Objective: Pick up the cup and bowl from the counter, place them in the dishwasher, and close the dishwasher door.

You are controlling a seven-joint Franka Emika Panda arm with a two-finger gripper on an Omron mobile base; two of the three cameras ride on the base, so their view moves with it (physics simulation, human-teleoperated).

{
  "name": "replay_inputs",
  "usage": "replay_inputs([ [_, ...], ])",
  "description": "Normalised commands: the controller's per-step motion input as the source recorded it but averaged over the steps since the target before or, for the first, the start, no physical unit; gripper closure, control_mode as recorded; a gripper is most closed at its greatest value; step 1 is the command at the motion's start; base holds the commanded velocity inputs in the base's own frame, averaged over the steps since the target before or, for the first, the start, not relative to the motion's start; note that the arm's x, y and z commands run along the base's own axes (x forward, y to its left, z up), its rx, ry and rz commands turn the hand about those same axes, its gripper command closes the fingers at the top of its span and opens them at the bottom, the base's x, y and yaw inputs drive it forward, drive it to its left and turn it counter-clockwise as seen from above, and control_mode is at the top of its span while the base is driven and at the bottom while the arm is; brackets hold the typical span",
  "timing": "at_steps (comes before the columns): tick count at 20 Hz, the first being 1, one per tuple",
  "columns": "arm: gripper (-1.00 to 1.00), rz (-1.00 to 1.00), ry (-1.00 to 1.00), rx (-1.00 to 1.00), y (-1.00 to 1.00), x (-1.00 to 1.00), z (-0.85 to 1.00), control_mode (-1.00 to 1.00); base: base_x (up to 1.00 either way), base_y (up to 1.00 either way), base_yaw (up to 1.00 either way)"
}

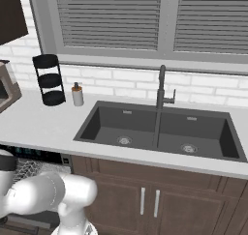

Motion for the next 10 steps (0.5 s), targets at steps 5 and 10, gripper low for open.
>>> replay_inputs([
  [5, 1.0, 0.0, 0.0, 0.0, 0.0, 0.07, -0.33, -1.0, 0.0, 0.0, 0.0],
  [10, 1.0, 0.0, 0.12, -0.07, 0.04, 0.38, -0.16, -1.0, 0.0, 0.0, 0.0],
])
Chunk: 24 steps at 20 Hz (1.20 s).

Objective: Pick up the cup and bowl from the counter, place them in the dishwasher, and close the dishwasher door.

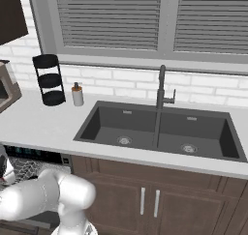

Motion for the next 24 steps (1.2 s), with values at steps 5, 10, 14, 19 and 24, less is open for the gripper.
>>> replay_inputs([
  [5, 1.0, 0.0, 0.02, -0.03, 0.08, 0.29, -0.05, -1.0, 0.0, 0.0, 0.0],
  [10, 1.0, 0.0, 0.0, -0.02, 0.14, 0.18, -0.19, -1.0, 0.0, 0.0, 0.0],
  [14, 1.0, 0.0, 0.0, -0.03, 0.19, 0.0, -0.49, -1.0, 0.0, 0.0, 0.0],
  [19, 1.0, 0.0, 0.0, -0.03, 0.22, 0.01, -0.62, -1.0, 0.0, 0.0, 0.0],
  [24, 1.0, 0.0, 0.07, -0.04, 0.24, 0.04, -0.48, -1.0, 0.0, 0.0, 0.0],
])
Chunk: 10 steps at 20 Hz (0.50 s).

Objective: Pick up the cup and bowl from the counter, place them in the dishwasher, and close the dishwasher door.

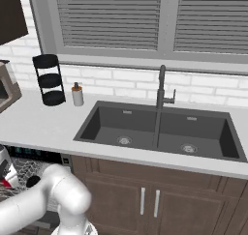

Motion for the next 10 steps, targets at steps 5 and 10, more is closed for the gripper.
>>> replay_inputs([
  [5, 1.0, 0.0, 0.08, -0.03, 0.25, 0.17, -0.21, -1.0, 0.0, 0.0, 0.0],
  [10, 1.0, 0.0, 0.01, 0.0, 0.18, 0.14, 0.07, -1.0, 0.0, 0.0, 0.0],
])
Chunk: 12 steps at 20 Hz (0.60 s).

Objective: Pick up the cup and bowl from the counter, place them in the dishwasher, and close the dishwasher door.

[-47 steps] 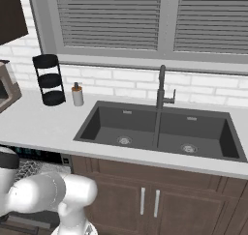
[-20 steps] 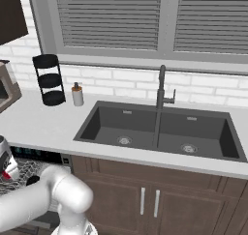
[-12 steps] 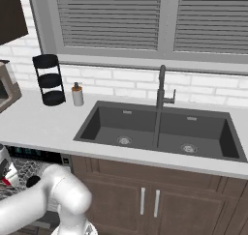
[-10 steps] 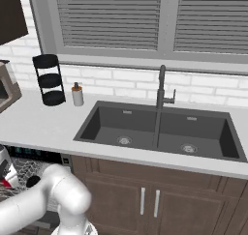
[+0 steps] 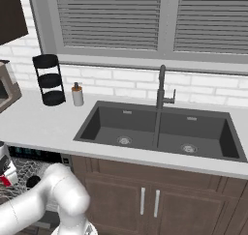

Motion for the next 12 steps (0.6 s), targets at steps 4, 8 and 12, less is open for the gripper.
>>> replay_inputs([
  [4, 1.0, 0.0, -0.08, 0.0, 0.11, 0.28, 0.02, -1.0, 0.0, 0.0, 0.0],
  [8, 1.0, 0.0, -0.16, -0.01, 0.18, 0.31, -0.18, -1.0, 0.0, 0.0, 0.0],
  [12, 1.0, 0.0, -0.12, -0.04, 0.25, 0.29, -0.48, -1.0, 0.0, 0.0, 0.0],
])
